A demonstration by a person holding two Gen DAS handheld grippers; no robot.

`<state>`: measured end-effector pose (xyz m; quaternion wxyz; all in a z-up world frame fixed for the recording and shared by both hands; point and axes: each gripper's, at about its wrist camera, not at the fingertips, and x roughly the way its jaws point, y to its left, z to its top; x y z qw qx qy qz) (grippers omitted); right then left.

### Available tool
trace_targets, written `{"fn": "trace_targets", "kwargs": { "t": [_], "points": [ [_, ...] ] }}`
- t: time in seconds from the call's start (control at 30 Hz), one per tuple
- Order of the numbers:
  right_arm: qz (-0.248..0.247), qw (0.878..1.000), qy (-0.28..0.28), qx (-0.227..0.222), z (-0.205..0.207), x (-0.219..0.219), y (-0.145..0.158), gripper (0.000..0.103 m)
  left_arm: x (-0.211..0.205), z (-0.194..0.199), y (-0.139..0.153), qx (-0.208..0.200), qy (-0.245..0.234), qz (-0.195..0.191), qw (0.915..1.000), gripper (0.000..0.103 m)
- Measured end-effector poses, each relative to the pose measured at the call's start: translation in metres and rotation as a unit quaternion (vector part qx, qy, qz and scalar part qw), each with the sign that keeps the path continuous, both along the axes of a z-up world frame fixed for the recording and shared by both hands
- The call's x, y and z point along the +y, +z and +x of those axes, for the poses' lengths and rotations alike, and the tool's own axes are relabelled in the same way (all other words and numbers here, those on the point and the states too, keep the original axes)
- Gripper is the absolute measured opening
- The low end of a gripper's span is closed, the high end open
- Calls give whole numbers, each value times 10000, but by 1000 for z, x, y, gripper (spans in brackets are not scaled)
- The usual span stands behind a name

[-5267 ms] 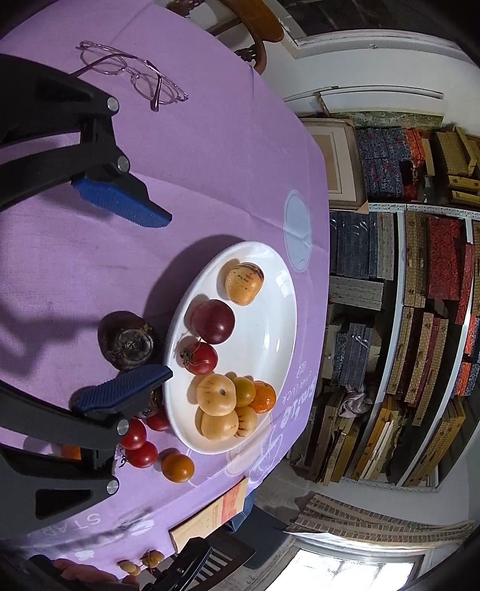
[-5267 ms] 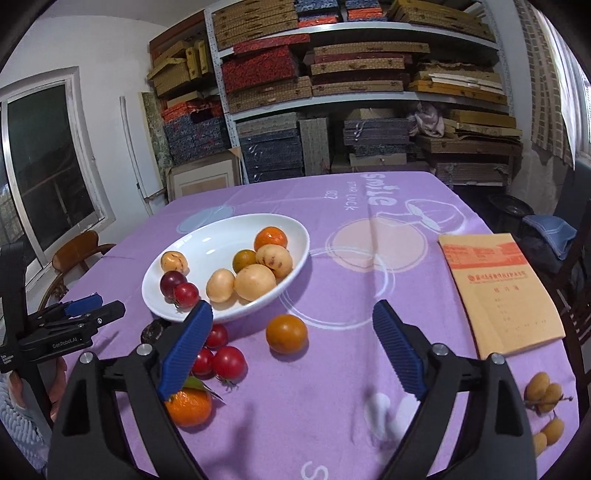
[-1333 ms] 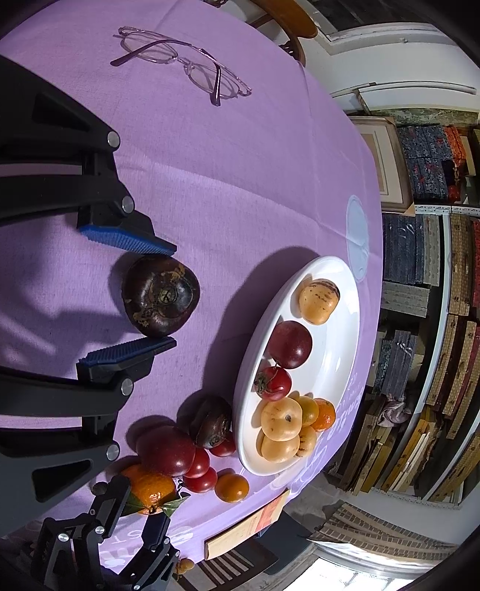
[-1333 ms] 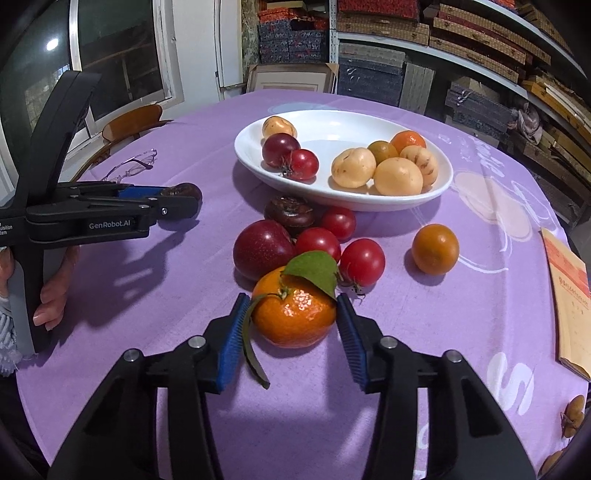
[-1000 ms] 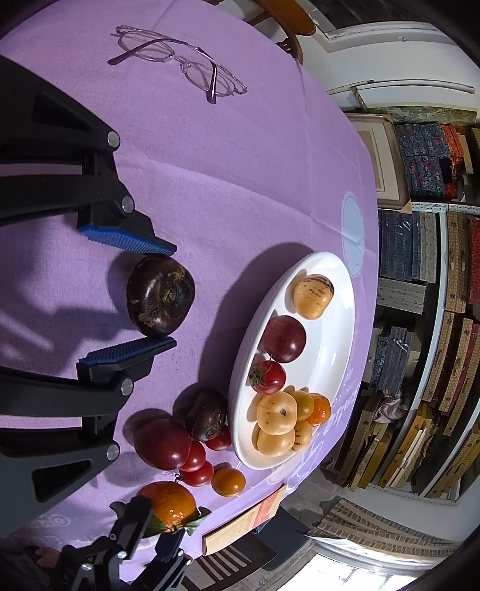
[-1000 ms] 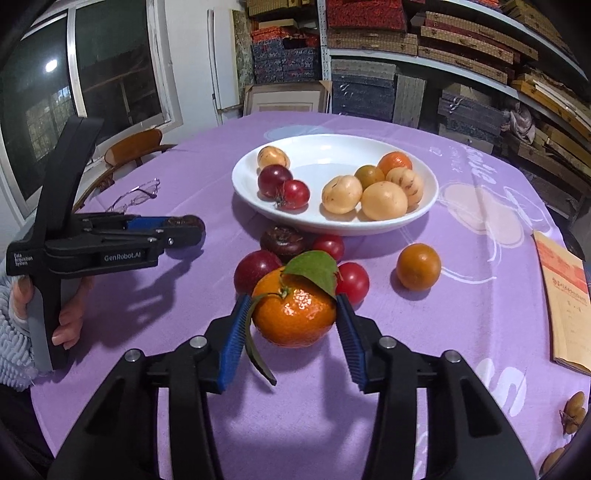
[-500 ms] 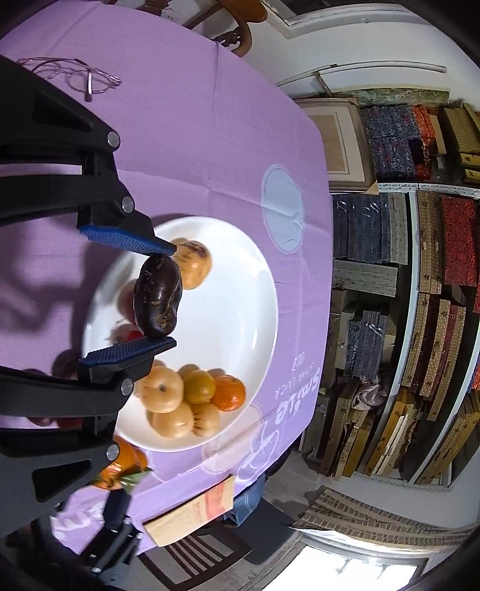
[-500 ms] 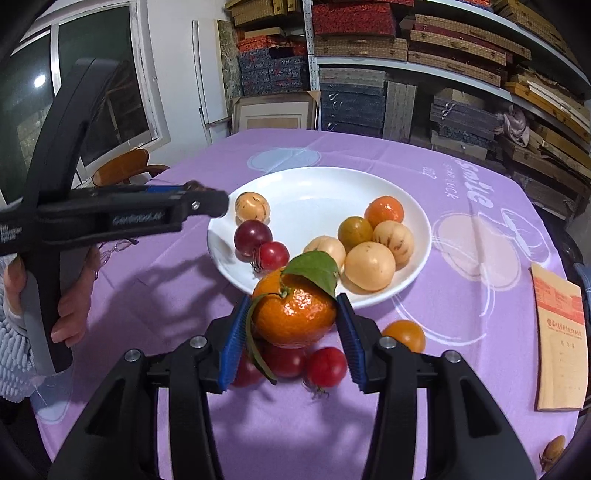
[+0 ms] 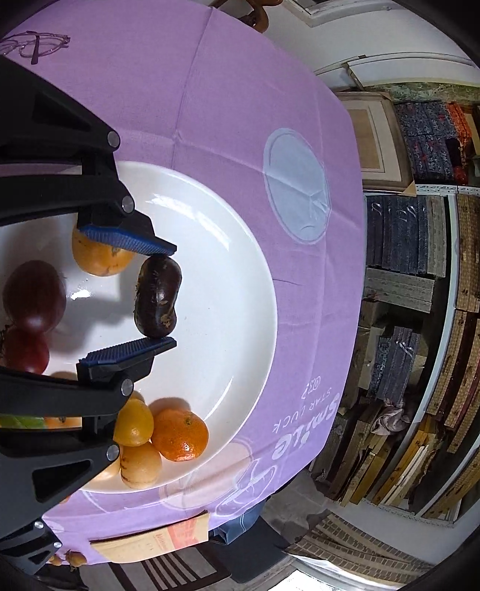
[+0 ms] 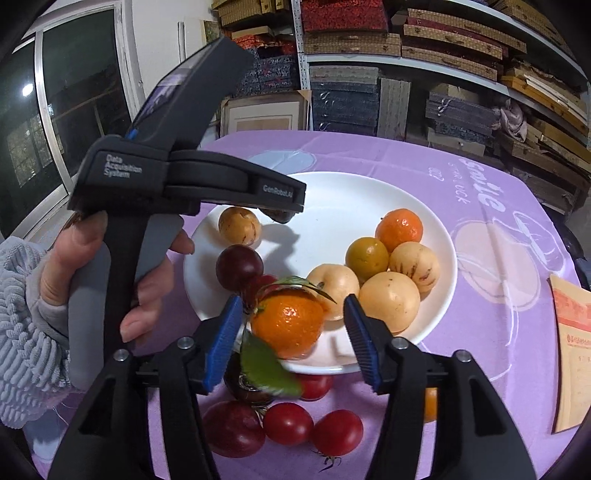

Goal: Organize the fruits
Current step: 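Lower the dark fruit onto the plate with the left tool while the right lowers the mandarin, then open and withdraw both tools from the plate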

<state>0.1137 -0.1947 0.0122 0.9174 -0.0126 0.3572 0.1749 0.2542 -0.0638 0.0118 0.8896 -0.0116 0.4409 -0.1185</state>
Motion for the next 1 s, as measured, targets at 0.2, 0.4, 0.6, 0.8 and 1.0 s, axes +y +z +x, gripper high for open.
{"fn": "trace_targets", "kwargs": {
  "t": [0.2, 0.4, 0.6, 0.8, 1.0],
  "points": [
    [116, 9998, 18, -128, -10, -12, 12, 61, 0, -11, 18, -228, -32, -72, 9997, 45],
    [224, 9981, -168, -549, -36, -31, 37, 72, 17, -48, 52, -691, 72, -32, 9976, 58],
    [483, 9932, -543, -910, -69, -67, 56, 82, 41, -112, 54, -1015, 152, 107, 9947, 67],
    [1062, 9833, -1121, -967, -102, -117, 35, 94, 56, -175, 17, -973, 307, 23, 9948, 70],
    [1555, 9714, -1696, -595, -97, -160, 22, 94, 34, -204, -9, -923, 42, 68, 9957, 72]
  ]
}}
